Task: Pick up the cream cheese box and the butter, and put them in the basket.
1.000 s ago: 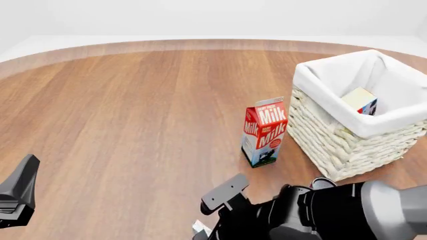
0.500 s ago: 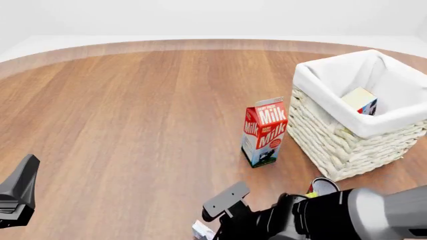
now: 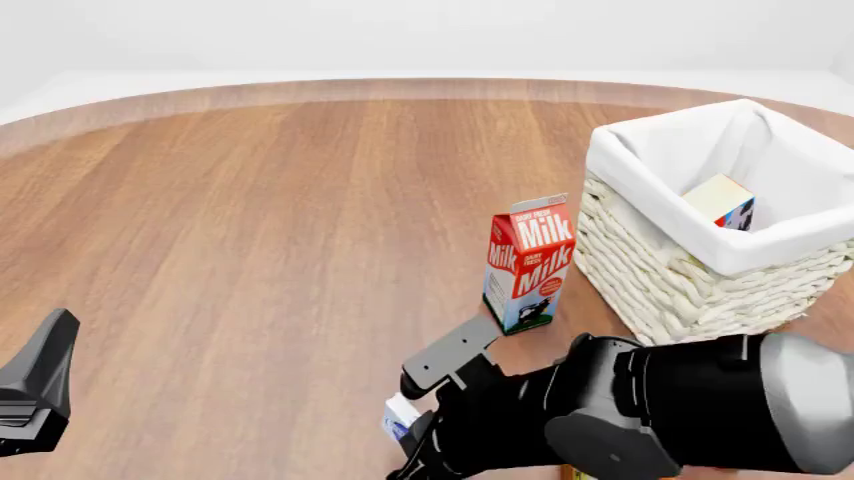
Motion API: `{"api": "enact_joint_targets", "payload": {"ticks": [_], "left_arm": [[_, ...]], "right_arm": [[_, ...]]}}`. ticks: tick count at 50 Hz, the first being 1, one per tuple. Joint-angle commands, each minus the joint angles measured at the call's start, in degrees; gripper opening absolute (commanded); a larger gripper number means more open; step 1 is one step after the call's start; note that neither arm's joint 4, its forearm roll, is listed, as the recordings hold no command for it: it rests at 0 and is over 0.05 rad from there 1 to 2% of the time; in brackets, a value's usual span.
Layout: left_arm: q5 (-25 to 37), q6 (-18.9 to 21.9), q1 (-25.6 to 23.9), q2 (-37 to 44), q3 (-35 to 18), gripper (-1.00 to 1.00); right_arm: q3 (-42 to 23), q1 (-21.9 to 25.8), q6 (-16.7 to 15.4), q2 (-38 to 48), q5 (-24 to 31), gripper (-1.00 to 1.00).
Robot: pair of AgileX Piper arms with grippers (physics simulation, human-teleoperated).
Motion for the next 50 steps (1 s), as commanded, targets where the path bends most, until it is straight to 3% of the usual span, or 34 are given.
{"api": "enact_joint_targets", "payload": {"ticks": [1,5,13,14,27,50], "left_arm": [[0.0,0.0,0.0,0.0,0.0,1.0],[0.0,0.0,0.0,0.0,0.0,1.0],[0.0,0.0,0.0,0.0,0.0,1.0],[0.0,0.0,0.0,0.0,0.0,1.0],[0.0,0.0,0.0,0.0,0.0,1.0],[0.0,0.0,0.0,0.0,0.0,1.0]], "right_arm": [[-5.0,-1.2,-4.0,-4.9,7.1,-1.0],[-6.9,-2.0,-6.1,-6.6,10.1,-1.0],[-8.0,-2.0,-7.1,-7.2,11.6,-1.0],[-12.2,-4.7,-12.1,-10.6,17.1,-1.0],[-18.4,-8.0,-18.0,-14.9,24.0,-1.0],[-26.5,-16.3,-25.0,-20.8,32.5,-1.0]]}}
